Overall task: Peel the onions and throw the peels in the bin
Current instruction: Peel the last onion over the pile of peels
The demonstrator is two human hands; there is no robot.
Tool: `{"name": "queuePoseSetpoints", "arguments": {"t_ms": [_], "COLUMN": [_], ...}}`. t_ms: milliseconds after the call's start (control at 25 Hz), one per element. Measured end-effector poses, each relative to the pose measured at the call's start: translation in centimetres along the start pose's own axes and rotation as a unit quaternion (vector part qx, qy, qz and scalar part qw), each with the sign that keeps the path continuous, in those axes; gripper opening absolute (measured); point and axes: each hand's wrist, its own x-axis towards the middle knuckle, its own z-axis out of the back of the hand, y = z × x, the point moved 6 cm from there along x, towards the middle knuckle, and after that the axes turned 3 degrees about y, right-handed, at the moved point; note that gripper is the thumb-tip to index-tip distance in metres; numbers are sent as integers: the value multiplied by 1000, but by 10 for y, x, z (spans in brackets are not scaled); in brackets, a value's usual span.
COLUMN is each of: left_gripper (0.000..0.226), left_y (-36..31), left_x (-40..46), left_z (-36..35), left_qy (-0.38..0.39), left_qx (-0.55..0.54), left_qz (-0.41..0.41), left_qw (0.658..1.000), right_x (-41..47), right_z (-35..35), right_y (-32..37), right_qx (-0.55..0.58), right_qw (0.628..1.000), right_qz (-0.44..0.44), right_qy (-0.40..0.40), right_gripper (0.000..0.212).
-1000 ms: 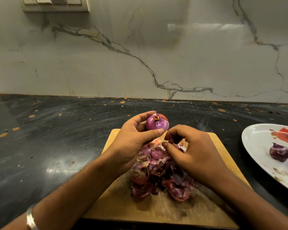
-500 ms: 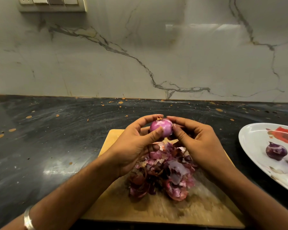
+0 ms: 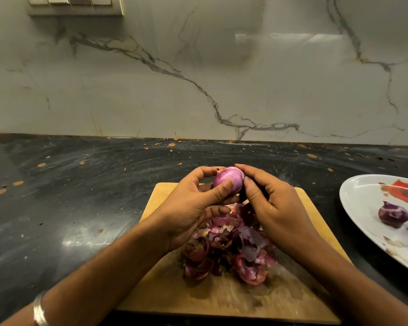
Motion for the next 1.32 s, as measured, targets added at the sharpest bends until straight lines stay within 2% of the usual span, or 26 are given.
{"name": "queuePoseSetpoints", "arguments": {"t_ms": [160, 360, 520, 680, 920, 1320], "left_gripper": [60, 62, 62, 61, 62, 57], "left_y": [0, 2, 3, 3, 3, 3], "left_x": [0, 0, 0, 0, -3, 1], "left_z": [-1, 2, 0, -2, -7, -2], "left_qy": [-10, -19, -12, -20, -7, -15], "left_qx": [47, 45, 48, 68, 23, -63], "left_qz": [-14, -11, -16, -19, -17, 20], "left_qw": [999, 999, 999, 997, 1000, 998], "right_x": [1, 1, 1, 2, 3, 1], "right_z": [0, -2, 0, -1, 2, 0], "right_y": [0, -2, -1, 0, 4, 5], "right_qx": [-32, 14, 18, -16, -81, 17], "right_qw": [999, 1000, 1000, 1000, 996, 1000], "right_qz": [22, -3, 0, 5, 28, 11], "right_qy": [-1, 9, -1, -15, -27, -20], "right_gripper": [30, 37, 25, 22, 28, 34]}}
